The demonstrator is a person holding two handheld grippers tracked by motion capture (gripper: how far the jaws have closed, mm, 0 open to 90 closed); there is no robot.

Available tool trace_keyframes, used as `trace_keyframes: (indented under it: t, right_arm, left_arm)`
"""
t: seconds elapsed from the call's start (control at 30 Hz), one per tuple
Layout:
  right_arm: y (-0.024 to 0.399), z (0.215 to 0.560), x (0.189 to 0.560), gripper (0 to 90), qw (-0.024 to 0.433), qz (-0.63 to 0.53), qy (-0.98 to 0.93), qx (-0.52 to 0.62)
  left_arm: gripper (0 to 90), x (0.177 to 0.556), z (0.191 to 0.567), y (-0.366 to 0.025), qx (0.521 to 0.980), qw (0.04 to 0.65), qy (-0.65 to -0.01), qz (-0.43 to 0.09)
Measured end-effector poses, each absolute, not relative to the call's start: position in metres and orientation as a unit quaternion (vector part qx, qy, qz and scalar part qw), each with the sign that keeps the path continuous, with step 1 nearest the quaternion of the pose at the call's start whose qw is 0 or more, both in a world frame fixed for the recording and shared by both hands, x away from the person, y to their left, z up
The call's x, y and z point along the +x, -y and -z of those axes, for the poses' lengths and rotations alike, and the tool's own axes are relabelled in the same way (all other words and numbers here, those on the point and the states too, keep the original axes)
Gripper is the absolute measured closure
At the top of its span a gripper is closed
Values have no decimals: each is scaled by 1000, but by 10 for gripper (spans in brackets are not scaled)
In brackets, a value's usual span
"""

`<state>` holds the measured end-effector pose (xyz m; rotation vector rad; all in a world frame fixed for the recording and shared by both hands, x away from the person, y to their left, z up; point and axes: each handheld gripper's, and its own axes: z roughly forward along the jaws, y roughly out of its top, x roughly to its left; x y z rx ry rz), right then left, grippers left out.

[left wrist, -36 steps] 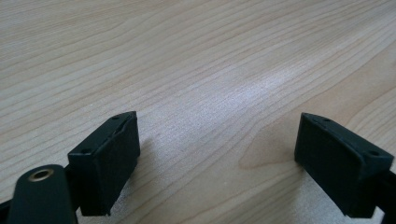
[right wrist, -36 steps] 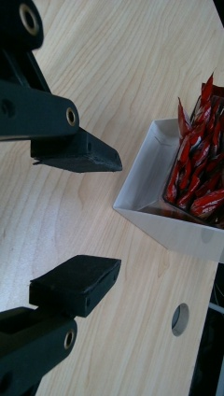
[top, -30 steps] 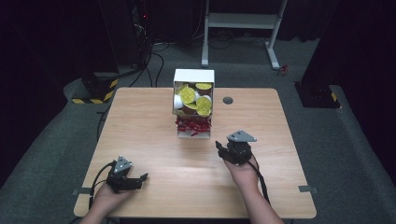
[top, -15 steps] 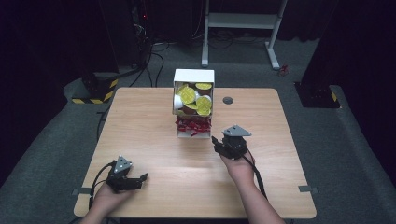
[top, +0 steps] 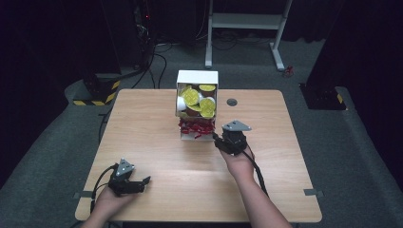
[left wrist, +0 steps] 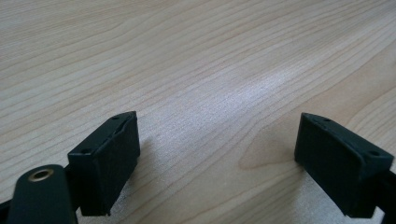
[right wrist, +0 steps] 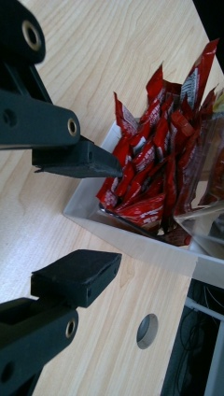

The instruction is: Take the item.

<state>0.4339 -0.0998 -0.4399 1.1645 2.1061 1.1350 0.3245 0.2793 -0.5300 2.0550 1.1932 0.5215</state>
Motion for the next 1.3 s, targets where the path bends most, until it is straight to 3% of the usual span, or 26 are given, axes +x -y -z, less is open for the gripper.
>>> trace_keyframes:
  t: [0.43, 0.87, 1.3]
  right_arm:
    - [84, 434, 447, 583, 261, -402, -773, 415]
    - [74, 435, 459, 668, 254, -395, -776, 420]
    - [73, 438, 466, 790, 264, -386, -777, 421]
  left_arm:
    - [142, 325, 530, -280, 794, 347, -458, -201]
    - [143, 325, 530, -280, 795, 346, -456, -201]
    - [143, 325, 530, -280, 795, 346, -457, -201]
